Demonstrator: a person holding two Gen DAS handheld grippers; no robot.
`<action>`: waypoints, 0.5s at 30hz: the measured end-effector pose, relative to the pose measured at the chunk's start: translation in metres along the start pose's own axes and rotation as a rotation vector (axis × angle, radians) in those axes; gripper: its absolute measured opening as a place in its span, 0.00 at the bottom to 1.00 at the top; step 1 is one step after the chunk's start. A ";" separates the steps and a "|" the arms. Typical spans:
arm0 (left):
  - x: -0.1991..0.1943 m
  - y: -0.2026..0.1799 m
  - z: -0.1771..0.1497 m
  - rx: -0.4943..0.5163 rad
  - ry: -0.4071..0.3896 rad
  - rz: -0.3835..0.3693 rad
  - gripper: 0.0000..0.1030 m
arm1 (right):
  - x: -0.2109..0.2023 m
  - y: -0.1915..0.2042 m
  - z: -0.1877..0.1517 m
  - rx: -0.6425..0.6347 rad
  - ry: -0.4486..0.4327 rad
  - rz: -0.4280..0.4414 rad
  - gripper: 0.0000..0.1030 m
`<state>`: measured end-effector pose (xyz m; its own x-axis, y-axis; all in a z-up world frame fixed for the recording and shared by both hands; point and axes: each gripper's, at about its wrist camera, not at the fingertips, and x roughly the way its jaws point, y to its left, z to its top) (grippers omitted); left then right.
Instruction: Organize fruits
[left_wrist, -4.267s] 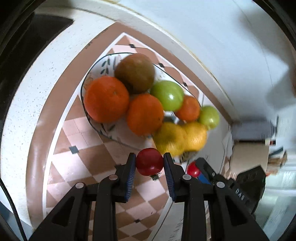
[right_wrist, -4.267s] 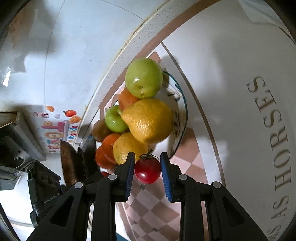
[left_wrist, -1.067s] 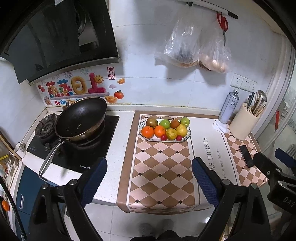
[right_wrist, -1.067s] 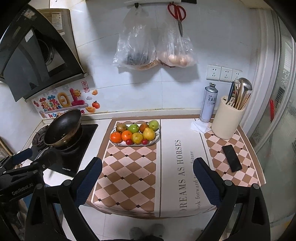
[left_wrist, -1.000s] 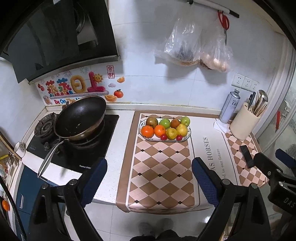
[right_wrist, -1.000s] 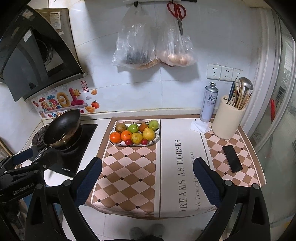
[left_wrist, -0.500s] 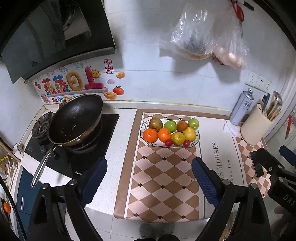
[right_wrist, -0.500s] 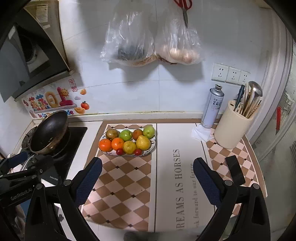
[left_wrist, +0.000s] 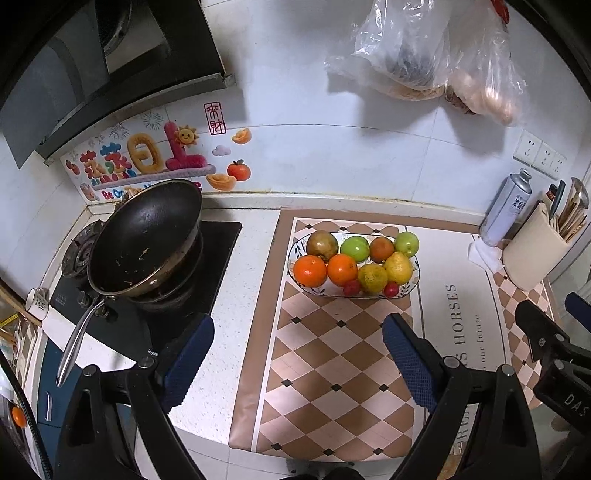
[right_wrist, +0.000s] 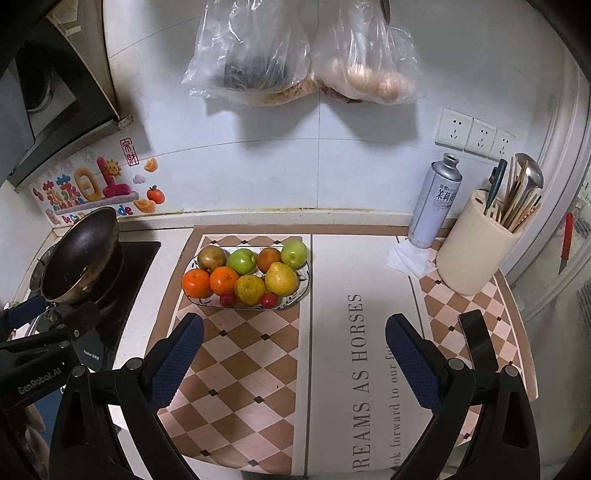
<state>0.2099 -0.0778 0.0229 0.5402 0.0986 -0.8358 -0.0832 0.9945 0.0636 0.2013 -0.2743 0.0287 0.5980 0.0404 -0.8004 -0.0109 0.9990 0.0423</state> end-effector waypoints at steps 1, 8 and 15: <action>0.001 0.000 0.000 0.003 -0.001 0.000 0.91 | 0.000 0.000 0.000 0.003 0.001 0.002 0.98; 0.001 -0.004 0.002 0.023 -0.012 -0.011 1.00 | 0.001 -0.004 0.001 0.012 -0.003 -0.007 1.00; -0.003 -0.004 0.004 0.018 -0.030 -0.009 1.00 | 0.000 -0.005 0.001 0.013 -0.006 -0.009 1.00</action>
<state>0.2118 -0.0818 0.0277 0.5661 0.0900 -0.8194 -0.0631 0.9958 0.0657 0.2020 -0.2789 0.0290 0.6031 0.0315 -0.7971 0.0046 0.9991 0.0430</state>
